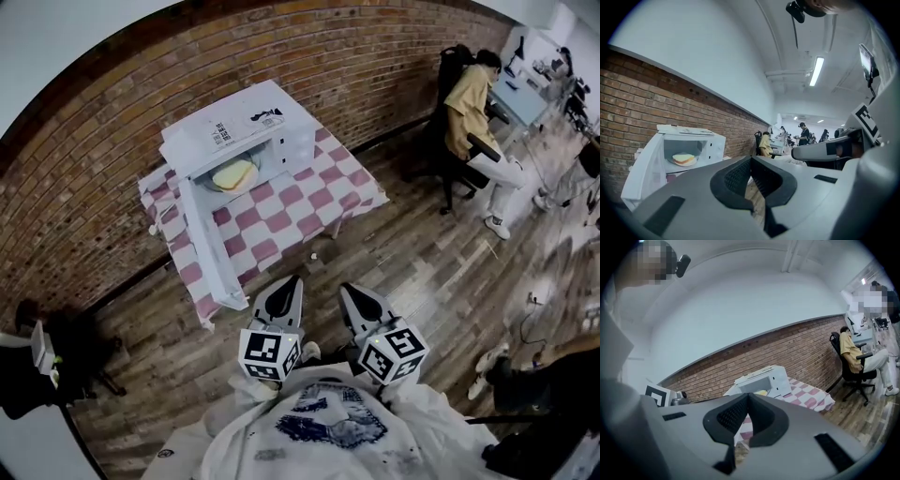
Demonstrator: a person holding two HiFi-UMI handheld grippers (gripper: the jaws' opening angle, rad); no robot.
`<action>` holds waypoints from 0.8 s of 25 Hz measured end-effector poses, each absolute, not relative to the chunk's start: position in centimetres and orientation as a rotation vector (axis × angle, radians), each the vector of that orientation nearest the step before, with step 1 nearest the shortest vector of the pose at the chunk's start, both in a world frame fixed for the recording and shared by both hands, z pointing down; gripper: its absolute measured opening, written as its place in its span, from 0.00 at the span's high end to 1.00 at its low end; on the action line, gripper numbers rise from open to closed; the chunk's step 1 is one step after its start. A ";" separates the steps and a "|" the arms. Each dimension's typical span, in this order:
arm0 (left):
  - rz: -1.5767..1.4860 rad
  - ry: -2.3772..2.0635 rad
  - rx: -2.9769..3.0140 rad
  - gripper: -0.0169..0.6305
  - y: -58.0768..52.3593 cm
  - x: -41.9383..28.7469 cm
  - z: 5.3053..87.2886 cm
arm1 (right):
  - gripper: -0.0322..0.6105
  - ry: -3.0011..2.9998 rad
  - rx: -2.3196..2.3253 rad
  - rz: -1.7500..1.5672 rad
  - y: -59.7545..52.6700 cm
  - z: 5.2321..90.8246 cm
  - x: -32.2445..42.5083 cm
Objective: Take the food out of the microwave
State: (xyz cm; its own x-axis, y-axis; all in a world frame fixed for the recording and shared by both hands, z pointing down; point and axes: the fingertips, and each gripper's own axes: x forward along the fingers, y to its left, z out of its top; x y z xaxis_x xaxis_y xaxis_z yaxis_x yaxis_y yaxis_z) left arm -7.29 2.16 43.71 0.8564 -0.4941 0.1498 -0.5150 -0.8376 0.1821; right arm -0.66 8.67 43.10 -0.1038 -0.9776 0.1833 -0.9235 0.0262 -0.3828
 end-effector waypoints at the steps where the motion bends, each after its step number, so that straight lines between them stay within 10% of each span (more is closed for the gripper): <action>1: 0.142 -0.777 2.811 0.96 1.9 -7.4 43.8 | 0.93 2.157 -2.007 -0.625 8.3 43.1 -0.7; 20: 0.160 -0.888 2.745 0.96 -4.6 -4.6 45.0 | 0.93 2.263 -1.892 -0.657 0.7 43.7 2.2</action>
State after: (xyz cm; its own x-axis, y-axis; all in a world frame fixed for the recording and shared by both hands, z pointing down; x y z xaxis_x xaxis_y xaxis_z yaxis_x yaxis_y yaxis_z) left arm -4.56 -4.59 44.98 0.8079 -0.5610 0.1805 -0.5887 -0.7823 0.2036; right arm 2.15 0.70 43.72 -0.2117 -0.9602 0.1822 -0.9086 0.1247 -0.3987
